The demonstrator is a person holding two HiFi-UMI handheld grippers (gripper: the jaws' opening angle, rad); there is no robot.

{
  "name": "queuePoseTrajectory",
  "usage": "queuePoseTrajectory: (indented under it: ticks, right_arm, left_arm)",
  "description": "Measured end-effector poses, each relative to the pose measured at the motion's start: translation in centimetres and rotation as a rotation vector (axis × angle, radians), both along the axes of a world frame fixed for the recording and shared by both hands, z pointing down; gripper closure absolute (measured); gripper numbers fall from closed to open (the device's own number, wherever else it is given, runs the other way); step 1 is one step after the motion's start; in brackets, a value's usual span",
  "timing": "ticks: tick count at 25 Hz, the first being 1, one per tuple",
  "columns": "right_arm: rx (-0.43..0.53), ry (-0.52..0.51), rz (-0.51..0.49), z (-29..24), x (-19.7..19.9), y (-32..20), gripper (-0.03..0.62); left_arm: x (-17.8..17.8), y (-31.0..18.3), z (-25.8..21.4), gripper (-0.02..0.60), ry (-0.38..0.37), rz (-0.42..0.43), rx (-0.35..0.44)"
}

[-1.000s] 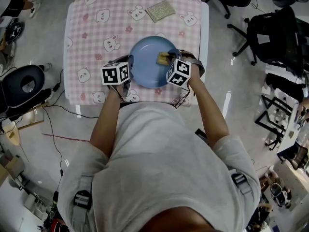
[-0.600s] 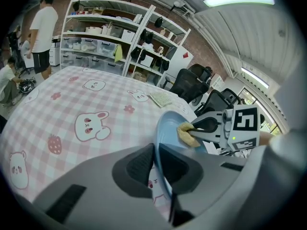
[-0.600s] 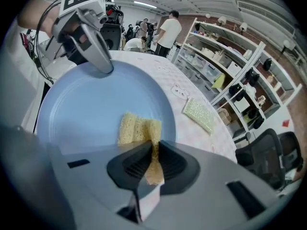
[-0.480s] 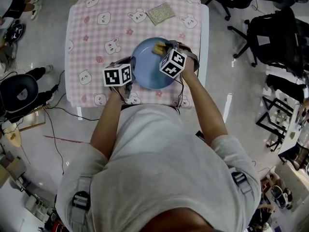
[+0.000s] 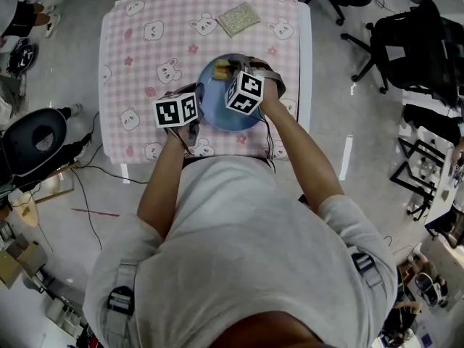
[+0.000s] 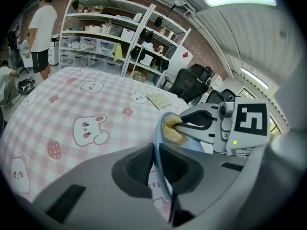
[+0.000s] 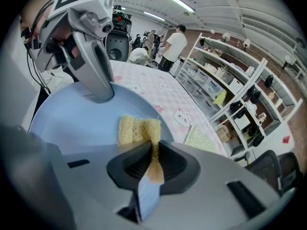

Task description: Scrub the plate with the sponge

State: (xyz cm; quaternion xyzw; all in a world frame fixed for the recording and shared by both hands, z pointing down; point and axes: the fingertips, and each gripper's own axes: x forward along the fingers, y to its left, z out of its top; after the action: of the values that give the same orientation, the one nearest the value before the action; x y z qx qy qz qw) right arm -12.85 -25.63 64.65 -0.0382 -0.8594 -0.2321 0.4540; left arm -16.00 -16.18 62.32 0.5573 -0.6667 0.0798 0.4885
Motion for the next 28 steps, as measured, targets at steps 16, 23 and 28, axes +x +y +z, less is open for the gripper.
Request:
queuePoseTrajectory:
  ticks: [16,23,28]
  right_arm:
    - [0.050,-0.005,-0.340,0.1,0.3,8.2,0.549]
    - [0.238,0.043,-0.564,1.5,4.6,9.3,0.549]
    - [0.305,0.098,-0.617,2.4,7.5,7.3,0.549]
  left_arm:
    - [-1.8,-0.5,1.6,0.541,0.070,-0.032,-0.030]
    - [-1.9,-0.2,2.9,0.545,0.078,-0.033,-0.041]
    - [-1.9,0.3,3.4,0.548,0.069,-0.037,-0.050]
